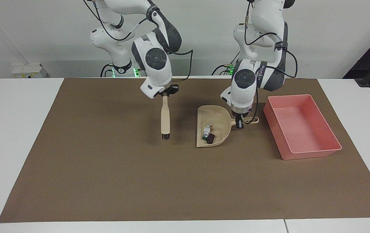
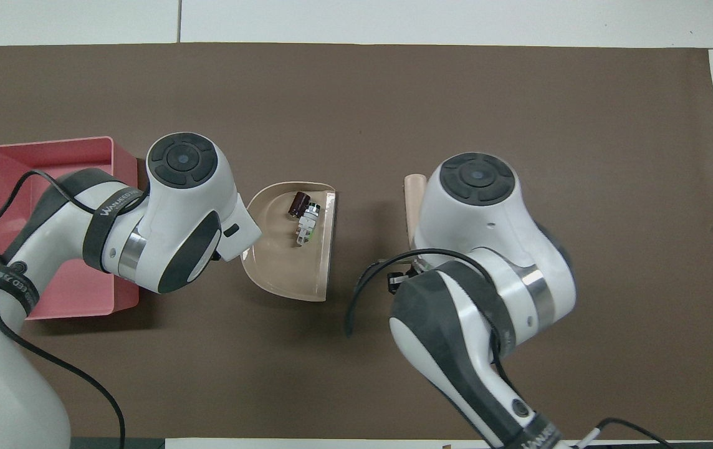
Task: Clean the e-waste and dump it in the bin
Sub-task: 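Lift the dustpan toward the bin while the right gripper returns the brush, then tip the dustpan over the pink bin with the left gripper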
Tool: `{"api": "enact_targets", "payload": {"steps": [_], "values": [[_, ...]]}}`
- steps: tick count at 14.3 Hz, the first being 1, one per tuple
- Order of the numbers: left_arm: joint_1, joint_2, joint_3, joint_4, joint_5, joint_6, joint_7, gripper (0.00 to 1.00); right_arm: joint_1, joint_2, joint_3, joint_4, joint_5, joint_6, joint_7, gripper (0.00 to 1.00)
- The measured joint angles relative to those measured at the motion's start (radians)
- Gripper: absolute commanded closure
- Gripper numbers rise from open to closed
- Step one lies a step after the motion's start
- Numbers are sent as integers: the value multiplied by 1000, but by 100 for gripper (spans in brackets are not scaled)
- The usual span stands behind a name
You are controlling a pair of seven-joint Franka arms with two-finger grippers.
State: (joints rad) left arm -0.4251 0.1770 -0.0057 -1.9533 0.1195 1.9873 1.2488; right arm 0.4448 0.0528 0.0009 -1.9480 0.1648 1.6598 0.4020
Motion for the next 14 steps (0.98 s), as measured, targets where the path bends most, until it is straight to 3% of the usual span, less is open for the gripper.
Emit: {"api": "enact_targets", "payload": {"steps": [5, 11, 14], "values": [[97, -78, 3, 1, -62, -3, 137, 100, -269, -133, -3, -183, -72, -2, -224, 100], [325, -150, 11, 18, -150, -77, 371, 100, -535, -174, -4, -332, -128, 130, -523, 100], [470, -155, 16, 71, -227, -133, 506, 100, -616, -176, -6, -365, -129, 173, -618, 100]]}}
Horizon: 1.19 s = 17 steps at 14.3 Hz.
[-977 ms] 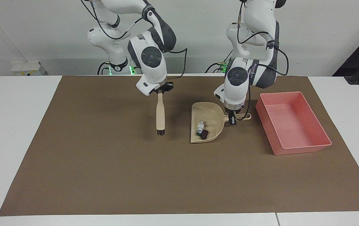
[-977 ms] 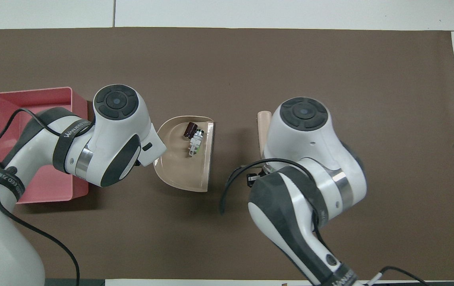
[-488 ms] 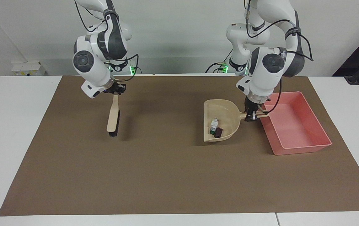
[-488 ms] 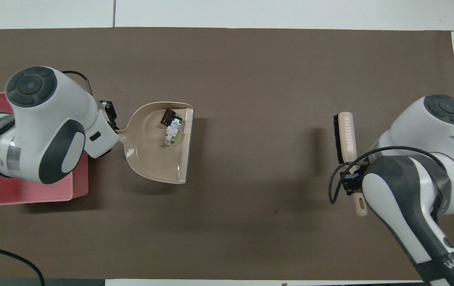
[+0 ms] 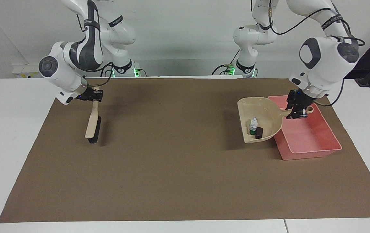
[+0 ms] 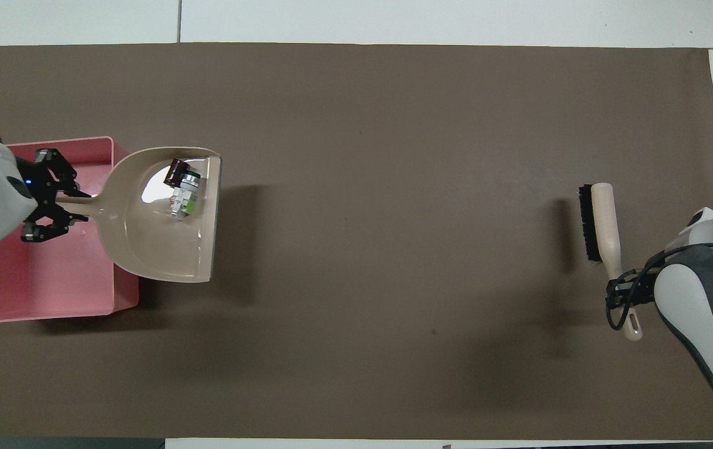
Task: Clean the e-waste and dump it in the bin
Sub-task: 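Tip the dustpan over the pink bin with the left gripper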
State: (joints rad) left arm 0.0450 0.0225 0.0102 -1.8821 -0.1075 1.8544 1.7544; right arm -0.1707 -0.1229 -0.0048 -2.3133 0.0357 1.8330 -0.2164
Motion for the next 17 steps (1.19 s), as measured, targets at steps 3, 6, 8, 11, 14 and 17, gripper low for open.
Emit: {"api": "enact_targets", "payload": {"steps": [3, 6, 8, 11, 14, 17], "values": [[137, 0, 3, 45, -38, -45, 138, 100, 0, 6, 11, -23, -31, 29, -6, 100], [254, 0, 5, 67, -59, -57, 281, 98, 8, 19, 15, -28, -80, 35, -6, 100], [314, 3, 8, 94, -58, -77, 331, 98, 8, 30, 15, -28, -82, 37, -6, 100], [339, 15, 10, 151, 14, -98, 343, 98, 8, 45, 15, -29, -83, 37, 21, 100], [339, 23, 7, 171, 83, -98, 340, 99, 8, 52, 15, -29, -83, 37, 38, 100], [337, 29, 6, 209, 146, -100, 320, 98, 8, 52, 15, -29, -83, 37, 42, 68]]}}
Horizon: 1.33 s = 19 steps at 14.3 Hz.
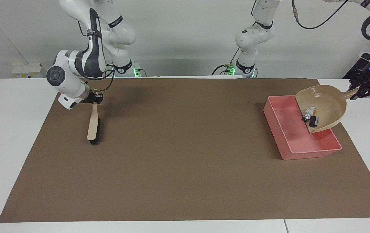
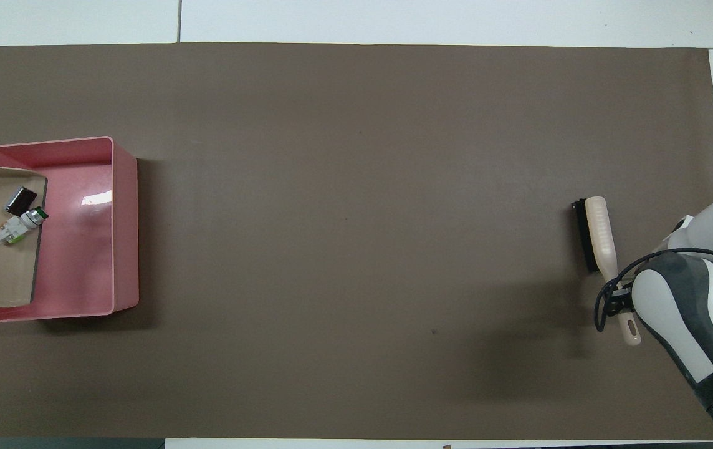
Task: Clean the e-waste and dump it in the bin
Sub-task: 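Tip the dustpan over the pink bin with the left gripper, then lower the dustpan back onto the table beside the bin with the left gripper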
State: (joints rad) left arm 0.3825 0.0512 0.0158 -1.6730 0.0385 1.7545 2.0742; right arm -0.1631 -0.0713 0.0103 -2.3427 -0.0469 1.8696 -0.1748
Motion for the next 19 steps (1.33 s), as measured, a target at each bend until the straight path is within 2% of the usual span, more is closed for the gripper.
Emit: {"api": "enact_targets", "payload": {"steps": [1, 2, 3, 6, 8, 12, 15, 19], "values": [[-2, 0, -1, 16, 18, -3, -6, 98, 0, 0, 0, 0, 0, 0, 1, 46], [-5, 0, -2, 28, 35, -5, -12, 98, 0, 0, 0, 0, 0, 0, 1, 5], [-9, -1, -4, 37, 48, -8, -16, 98, 0, 0, 0, 0, 0, 0, 1, 0], [-11, -1, -11, 64, 51, -59, -20, 100, 4, 0, 2, 5, 0, 0, 1, 0], [-12, -2, -15, 82, 10, -106, -20, 100, 31, -1, 4, 30, 0, -19, 1, 0], [-41, -4, -38, 86, -101, -159, -20, 100, 74, -8, 7, 144, 0, -125, 6, 0], [-164, -12, -46, 60, -151, -170, -90, 99, 79, -19, 7, 249, 0, -163, 6, 0], [-346, -55, -54, -98, -195, -63, -249, 99, 90, -35, 7, 378, 0, -171, 6, 0]]}}
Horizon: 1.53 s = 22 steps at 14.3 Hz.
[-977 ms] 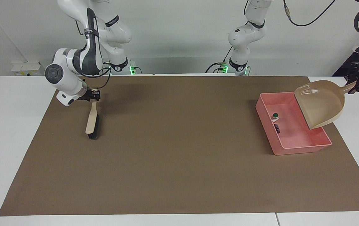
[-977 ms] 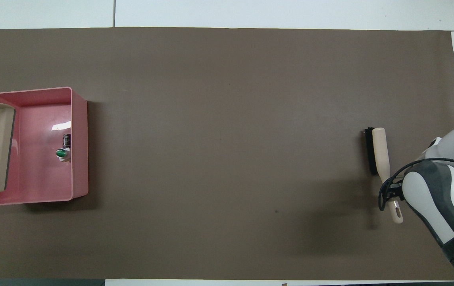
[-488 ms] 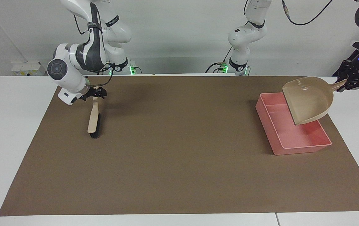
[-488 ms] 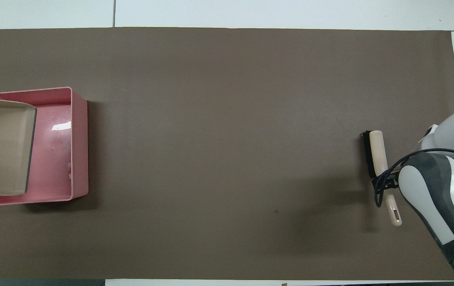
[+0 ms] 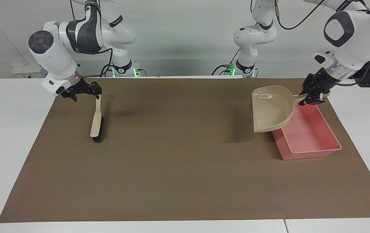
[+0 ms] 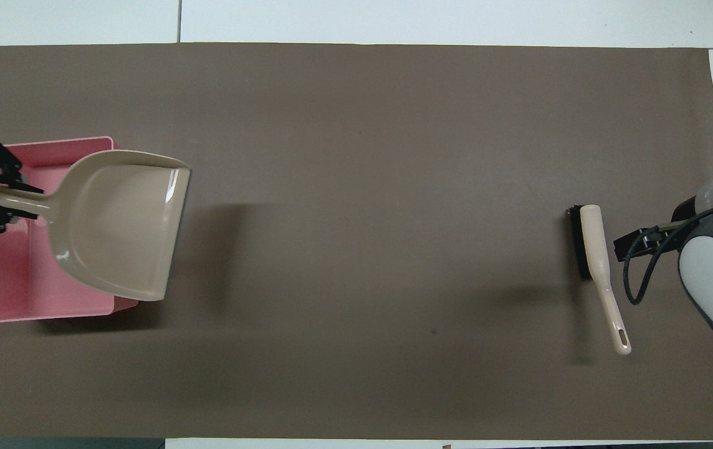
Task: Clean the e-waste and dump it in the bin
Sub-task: 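Lower the dustpan back onto the table beside the bin with the left gripper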
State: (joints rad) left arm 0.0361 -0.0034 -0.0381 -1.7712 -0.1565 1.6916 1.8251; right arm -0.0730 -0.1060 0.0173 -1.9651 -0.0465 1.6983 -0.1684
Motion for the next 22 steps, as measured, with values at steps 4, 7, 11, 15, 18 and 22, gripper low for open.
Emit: {"api": "enact_targets", "payload": {"steps": [4, 7, 11, 15, 18, 22], "values": [[-172, 5, -3, -159, -6, 192, -172, 99, -3, -28, -6, 115, 0, -31, 6, 0], [-230, 12, -3, -232, -6, 274, -258, 99, -12, -5, -12, 276, 0, -169, 6, 0], [-260, 38, -1, -300, -6, 358, -360, 98, -12, 109, -12, 540, -4, -338, 7, 0], [-275, 42, 1, -367, -6, 423, -444, 98, -23, 170, -30, 557, -4, -340, 11, 0], [-298, 42, 2, -409, 2, 491, -476, 95, -22, 172, -25, 556, -4, -346, 11, 0], [-317, 42, 2, -439, 67, 562, -480, 40, -18, 120, -15, 485, -4, -366, 11, 0]]}}
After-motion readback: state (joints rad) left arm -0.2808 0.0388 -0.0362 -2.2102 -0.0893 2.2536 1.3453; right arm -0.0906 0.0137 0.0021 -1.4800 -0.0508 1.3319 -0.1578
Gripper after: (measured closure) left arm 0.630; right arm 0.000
